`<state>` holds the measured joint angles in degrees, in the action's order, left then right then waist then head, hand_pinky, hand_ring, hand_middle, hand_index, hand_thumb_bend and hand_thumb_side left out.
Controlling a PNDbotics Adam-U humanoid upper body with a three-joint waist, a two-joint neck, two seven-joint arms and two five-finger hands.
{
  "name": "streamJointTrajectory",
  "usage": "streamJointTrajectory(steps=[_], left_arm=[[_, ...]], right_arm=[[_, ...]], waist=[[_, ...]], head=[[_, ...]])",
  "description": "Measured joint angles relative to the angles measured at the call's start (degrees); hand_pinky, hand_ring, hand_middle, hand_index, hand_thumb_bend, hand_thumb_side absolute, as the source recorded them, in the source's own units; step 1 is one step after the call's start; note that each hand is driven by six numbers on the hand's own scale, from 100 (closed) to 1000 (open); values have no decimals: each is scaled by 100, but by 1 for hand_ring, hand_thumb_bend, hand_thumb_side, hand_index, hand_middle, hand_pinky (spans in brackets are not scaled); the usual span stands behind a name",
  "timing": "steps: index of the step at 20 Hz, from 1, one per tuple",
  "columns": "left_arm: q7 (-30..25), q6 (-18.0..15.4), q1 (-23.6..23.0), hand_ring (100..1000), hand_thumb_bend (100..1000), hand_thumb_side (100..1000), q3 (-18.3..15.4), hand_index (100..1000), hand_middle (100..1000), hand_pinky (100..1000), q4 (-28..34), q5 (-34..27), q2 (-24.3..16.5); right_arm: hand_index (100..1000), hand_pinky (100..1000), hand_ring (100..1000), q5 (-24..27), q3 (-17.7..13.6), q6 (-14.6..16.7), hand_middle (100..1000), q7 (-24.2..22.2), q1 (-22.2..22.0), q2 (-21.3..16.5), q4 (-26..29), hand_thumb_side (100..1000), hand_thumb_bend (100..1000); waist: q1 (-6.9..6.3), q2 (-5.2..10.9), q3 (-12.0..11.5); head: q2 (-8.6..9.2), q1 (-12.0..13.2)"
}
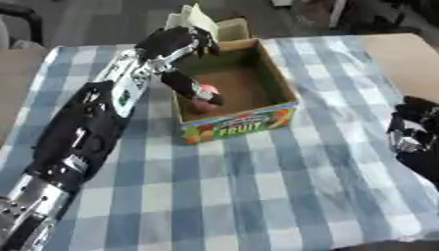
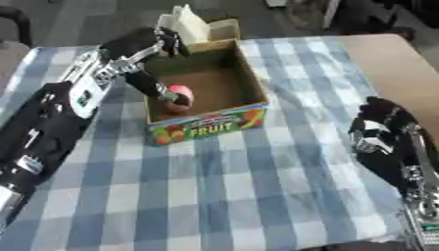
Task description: Pick up objects on the table and place them in the box.
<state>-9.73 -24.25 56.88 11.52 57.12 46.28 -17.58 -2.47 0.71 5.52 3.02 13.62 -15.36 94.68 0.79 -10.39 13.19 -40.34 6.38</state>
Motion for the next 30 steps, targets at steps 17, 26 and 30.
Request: streamJointTrajectory(steps=[17, 26, 30], left_arm=[[898, 2214, -1820, 539, 134, 657, -1168, 698, 560, 666, 2655, -3890, -717], [1056, 2572, -2535, 534, 137, 711, -1454, 696, 552, 666, 3085, -4575, -653], [1132, 2658, -2732, 532, 135, 723, -1515, 693, 549, 665, 3260, -4738, -597]], right_arm=[[821, 571, 764, 0, -90, -15, 708, 80, -3, 0, 0, 100, 100], [822, 572, 764, 0, -108, -6, 708, 108, -1, 0, 0, 100, 100], [822, 572, 764, 0, -118, -13, 709, 121, -1, 0, 0, 100, 100]], waist=[[-7, -25, -339], [11, -49, -413], [34, -55, -415]], head=[[62, -152], [62, -175], [62, -190]])
